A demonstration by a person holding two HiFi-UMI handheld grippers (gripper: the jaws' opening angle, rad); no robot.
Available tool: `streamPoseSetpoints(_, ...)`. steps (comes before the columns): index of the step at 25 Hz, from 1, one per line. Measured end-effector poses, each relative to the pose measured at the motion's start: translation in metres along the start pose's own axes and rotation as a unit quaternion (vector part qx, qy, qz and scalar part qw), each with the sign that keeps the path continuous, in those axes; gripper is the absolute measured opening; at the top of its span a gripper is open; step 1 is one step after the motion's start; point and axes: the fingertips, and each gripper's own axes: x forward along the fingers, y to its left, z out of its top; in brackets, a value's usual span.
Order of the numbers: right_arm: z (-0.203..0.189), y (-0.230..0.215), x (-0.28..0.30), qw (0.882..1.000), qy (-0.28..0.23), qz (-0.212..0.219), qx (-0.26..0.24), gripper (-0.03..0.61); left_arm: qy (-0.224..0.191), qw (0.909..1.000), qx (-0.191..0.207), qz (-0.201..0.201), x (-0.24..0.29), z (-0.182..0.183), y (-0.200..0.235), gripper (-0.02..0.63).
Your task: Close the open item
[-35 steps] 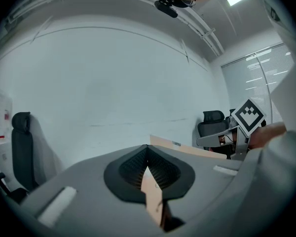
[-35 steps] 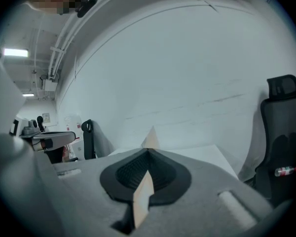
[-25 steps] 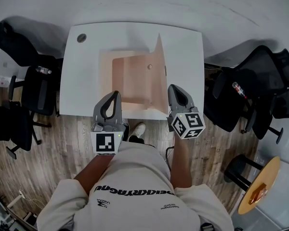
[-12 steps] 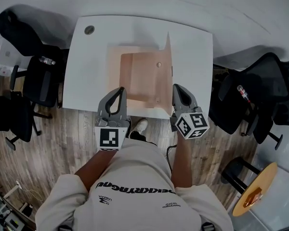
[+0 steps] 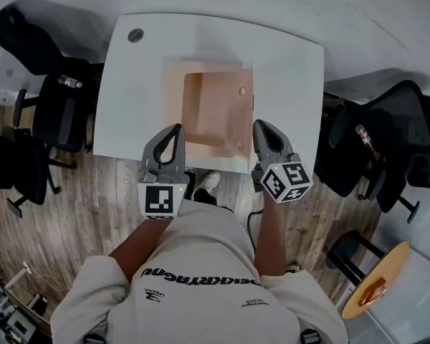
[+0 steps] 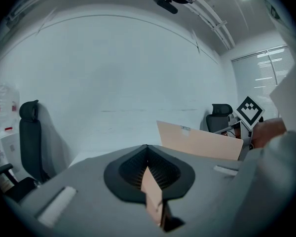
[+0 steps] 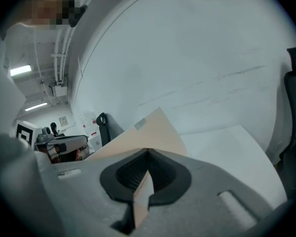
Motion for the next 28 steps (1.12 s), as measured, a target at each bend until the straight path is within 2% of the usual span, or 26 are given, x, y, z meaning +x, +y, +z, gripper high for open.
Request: streamPoseSetpoints(28, -0.033, 0.025, 0.055, 0.998, 0.064, 0.019, -0.009, -0.002, 0.059, 0.9977, -0.029, 0.02, 0.017, -0.053, 0.051, 0.0)
